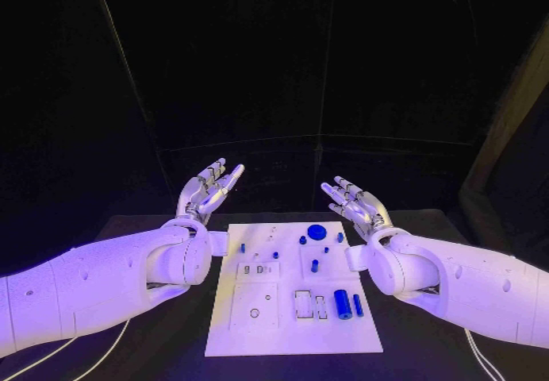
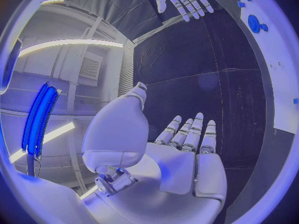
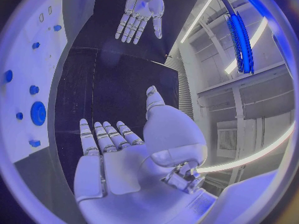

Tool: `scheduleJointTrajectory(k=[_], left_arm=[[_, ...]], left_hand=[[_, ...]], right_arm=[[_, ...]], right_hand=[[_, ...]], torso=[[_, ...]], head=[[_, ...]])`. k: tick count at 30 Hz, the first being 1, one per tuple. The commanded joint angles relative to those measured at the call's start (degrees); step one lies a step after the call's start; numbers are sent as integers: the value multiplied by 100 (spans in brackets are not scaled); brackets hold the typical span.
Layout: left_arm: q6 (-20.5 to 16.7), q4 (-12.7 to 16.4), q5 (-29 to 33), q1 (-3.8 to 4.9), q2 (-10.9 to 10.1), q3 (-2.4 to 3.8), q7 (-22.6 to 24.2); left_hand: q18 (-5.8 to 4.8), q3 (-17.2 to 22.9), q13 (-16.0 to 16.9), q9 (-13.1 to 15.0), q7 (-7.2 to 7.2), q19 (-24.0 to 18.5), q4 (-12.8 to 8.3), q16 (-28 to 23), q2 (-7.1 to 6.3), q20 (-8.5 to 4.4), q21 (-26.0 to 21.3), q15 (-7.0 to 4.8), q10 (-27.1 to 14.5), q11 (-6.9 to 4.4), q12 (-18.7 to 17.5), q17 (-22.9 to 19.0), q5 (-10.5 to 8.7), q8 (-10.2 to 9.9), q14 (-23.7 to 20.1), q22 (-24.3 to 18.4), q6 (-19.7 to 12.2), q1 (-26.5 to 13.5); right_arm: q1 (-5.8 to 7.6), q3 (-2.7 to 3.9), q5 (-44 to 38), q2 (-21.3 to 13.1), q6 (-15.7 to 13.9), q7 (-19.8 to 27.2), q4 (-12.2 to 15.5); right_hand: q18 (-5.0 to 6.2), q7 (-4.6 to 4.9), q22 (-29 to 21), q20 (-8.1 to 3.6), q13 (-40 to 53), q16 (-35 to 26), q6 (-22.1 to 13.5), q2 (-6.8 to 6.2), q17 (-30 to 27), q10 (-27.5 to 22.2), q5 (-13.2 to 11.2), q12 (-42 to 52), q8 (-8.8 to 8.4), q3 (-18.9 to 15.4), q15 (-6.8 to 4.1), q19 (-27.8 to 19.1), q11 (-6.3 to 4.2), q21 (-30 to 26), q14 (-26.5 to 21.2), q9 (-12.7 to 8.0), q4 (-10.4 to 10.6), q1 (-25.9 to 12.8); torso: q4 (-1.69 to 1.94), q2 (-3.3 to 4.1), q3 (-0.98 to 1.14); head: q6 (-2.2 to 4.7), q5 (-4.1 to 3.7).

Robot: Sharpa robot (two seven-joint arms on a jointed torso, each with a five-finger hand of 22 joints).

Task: Assemble the parts on the task board

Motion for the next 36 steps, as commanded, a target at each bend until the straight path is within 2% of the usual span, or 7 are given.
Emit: scheduleJointTrajectory(k=[1,5,10,14,18,26,36], left_arm=[[272,-1,193,7,7,0,361],[272,-1,193,7,7,0,361],[495,-60,270,5,-94,0,319],[636,-7,195,8,-182,0,304],[810,85,-23,9,-279,-1,258],[1017,429,-298,8,-548,-1,187],[1277,1160,-455,21,-940,1,46]], left_hand=[[106,22,13,16,461,24,88,37,-19,91,33,41,86,66,40,17,47,33,117,16,105,251],[87,47,23,22,523,118,82,77,20,105,67,85,169,131,53,45,43,42,298,38,157,258],[-64,125,106,91,761,1230,23,524,170,141,467,271,1042,359,201,266,14,164,1909,258,816,427],[66,131,296,240,757,3137,-169,894,329,106,1201,101,3333,313,711,370,5,490,2975,585,2316,641],[171,62,264,285,637,3779,-369,1057,404,20,1413,-100,3983,148,824,412,3,645,3676,623,3290,751],[168,-98,217,206,552,4143,-612,911,519,-79,1353,-198,4417,59,663,410,-11,522,4076,505,3674,803],[167,-175,229,201,539,4389,-742,891,570,-146,1385,-251,4606,23,592,488,-3,438,4304,479,3804,836]], right_arm=[[34,-6,-572,25,996,-296,-70],[56,-14,-702,43,1245,-372,-136],[60,-11,-1714,-35,830,-159,-427],[63,-7,-2174,-54,727,-150,-525],[102,-3,-2621,-75,673,-185,-589],[331,3,-3933,-57,789,-570,-741],[759,11,-6623,119,1331,-1840,-938]], right_hand=[[147,805,56,94,37,74,282,86,40,300,20,62,66,-8,197,186,207,114,330,37,-193,583],[328,897,286,87,133,322,1088,134,162,1335,-143,235,219,197,286,1258,329,577,1649,131,-683,1220],[589,759,479,79,267,701,2728,115,266,3599,-192,633,541,350,49,2473,141,1114,3792,283,-1125,1606],[732,633,496,56,244,758,3749,123,254,4200,-188,681,689,424,-128,2896,-17,1297,4407,328,-1352,1704],[745,588,479,4,232,700,3945,120,243,4414,-154,590,606,451,-190,3111,-71,1371,4694,276,-1501,1707],[748,525,577,-271,238,761,4414,157,285,4971,-87,487,515,486,-442,3819,-220,1760,5562,266,-1812,1655],[735,304,1270,-840,240,1284,4926,54,632,5737,-17,364,487,521,-958,4869,-541,3101,7222,274,-1977,1661]], torso=[[-1,0,-1],[-1,0,-1],[31,42,-23],[46,103,-43],[62,183,-44],[93,394,-15],[241,793,-62]], head=[[0,0],[0,0],[-27,7],[-8,-24],[35,-47],[97,-97],[174,-269]])
